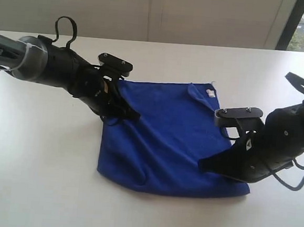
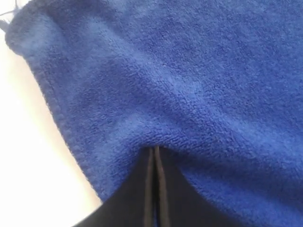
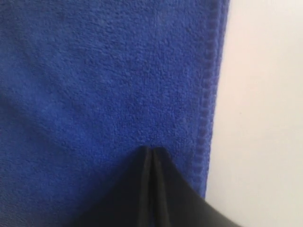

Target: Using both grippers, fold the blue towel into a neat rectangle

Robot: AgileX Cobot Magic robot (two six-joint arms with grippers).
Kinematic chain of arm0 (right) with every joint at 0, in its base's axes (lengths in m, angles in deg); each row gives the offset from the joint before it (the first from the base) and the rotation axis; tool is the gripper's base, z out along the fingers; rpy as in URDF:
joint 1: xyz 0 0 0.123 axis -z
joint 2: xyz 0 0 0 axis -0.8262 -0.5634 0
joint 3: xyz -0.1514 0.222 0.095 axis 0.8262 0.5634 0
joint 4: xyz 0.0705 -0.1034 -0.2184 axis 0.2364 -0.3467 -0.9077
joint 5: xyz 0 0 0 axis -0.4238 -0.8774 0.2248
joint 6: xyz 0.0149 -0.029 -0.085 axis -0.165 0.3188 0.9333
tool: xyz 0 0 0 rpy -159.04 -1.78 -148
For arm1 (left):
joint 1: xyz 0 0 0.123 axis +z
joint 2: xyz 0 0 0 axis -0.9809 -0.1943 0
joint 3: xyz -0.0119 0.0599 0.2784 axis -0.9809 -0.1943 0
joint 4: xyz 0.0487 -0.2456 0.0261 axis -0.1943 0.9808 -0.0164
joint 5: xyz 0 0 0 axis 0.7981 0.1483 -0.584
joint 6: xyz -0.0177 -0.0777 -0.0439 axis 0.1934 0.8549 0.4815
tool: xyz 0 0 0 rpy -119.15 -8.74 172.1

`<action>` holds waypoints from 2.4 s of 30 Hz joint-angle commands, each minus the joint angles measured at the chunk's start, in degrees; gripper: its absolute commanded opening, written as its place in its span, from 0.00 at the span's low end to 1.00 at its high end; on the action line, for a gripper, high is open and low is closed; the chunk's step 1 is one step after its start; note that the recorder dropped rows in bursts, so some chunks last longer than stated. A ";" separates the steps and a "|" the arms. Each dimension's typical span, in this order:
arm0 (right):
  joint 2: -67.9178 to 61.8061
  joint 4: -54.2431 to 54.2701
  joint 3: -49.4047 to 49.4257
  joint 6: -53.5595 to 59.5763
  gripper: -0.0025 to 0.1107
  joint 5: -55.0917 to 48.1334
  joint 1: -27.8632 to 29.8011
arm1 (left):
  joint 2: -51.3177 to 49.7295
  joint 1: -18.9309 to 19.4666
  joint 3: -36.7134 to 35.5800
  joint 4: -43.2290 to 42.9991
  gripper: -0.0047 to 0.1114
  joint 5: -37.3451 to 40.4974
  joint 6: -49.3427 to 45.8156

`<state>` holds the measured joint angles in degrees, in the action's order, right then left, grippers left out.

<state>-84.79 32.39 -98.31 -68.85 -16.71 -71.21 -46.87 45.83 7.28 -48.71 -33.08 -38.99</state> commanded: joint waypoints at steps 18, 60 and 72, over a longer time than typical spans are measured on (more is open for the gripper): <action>9.68 1.52 0.99 -0.87 0.02 0.26 -0.46 | 21.42 0.01 -4.46 6.80 0.04 23.90 -0.10; 12.99 1.33 3.99 1.07 0.02 0.79 -0.46 | 16.62 -10.44 -18.47 11.20 0.47 10.54 5.29; 12.99 1.33 3.99 1.07 0.02 1.27 -0.46 | 16.62 -10.52 -18.47 11.69 0.44 10.98 4.98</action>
<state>-72.05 33.82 -94.64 -68.47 -15.99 -71.66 -30.34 35.65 -10.71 -37.98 -23.06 -34.29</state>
